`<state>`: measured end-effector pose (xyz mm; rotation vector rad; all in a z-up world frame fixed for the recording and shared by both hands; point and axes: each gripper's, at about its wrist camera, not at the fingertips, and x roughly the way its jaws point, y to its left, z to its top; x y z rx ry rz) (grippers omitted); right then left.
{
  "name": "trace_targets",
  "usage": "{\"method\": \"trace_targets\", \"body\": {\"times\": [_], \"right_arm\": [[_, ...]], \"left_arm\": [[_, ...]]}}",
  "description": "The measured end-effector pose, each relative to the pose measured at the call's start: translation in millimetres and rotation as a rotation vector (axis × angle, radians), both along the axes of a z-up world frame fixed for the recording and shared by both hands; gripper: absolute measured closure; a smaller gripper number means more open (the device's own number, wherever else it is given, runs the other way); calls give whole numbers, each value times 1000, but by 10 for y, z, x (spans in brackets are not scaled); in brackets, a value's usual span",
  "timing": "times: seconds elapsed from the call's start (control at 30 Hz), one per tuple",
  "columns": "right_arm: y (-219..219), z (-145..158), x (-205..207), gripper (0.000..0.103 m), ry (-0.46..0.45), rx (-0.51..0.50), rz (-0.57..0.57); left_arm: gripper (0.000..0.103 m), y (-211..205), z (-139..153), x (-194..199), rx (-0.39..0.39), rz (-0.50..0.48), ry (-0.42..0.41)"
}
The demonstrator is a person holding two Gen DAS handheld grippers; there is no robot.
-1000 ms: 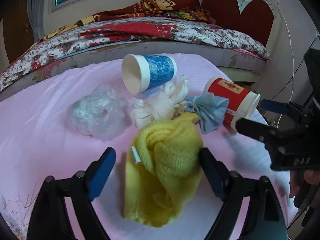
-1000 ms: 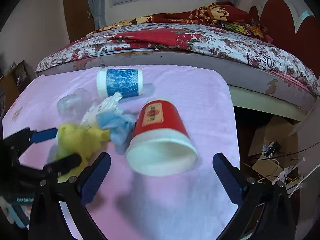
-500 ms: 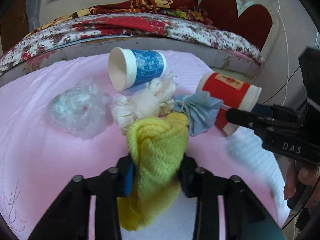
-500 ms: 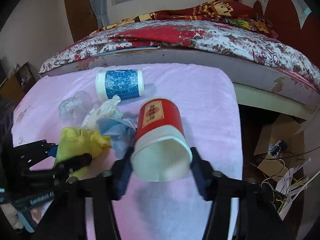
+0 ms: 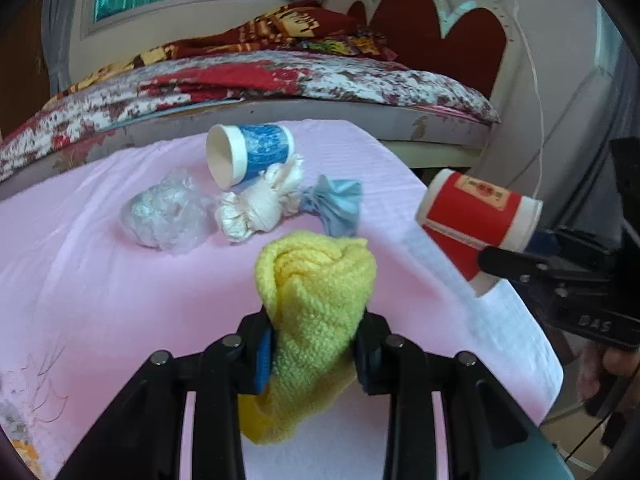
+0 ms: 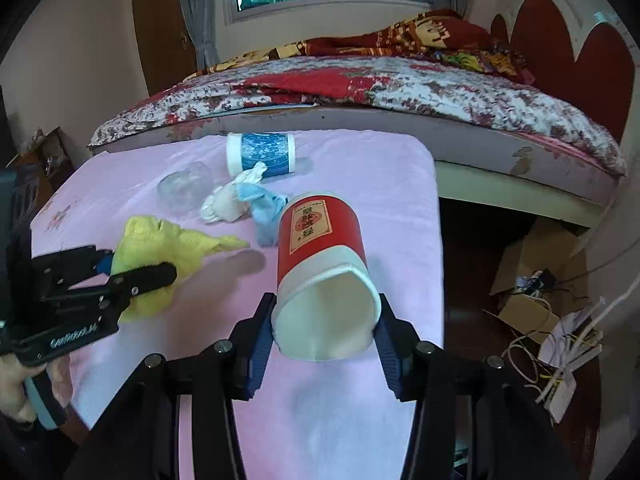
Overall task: Collect trash
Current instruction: 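Grasp the yellow cloth with the left tool while the right tool grasps the red paper cup, then carry the yellow cloth and red cup over the black bin with both tools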
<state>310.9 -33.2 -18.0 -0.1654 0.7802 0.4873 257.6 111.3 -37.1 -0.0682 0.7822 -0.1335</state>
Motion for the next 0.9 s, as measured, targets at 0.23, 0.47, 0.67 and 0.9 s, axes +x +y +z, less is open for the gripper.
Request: {"method": "trace_targets", "body": {"times": [0.23,0.47,0.67,0.9], "right_arm": [[-441,235,-705,54,-48,11,-36],[-950,419,-1311,54,-78,32,-92],[-1332,444,-1634,54,-96,51,-152],[-1688,423,-1857,54,-97,55,-200]], "left_arm": [[70,-176,185,-404,39,-45,-70],[70,-431,249,-785,36,-83,-89],[70,-698,262,-1048,10,-112,-85],[70,-1048,240,-1253,-11,-152,-72]]}}
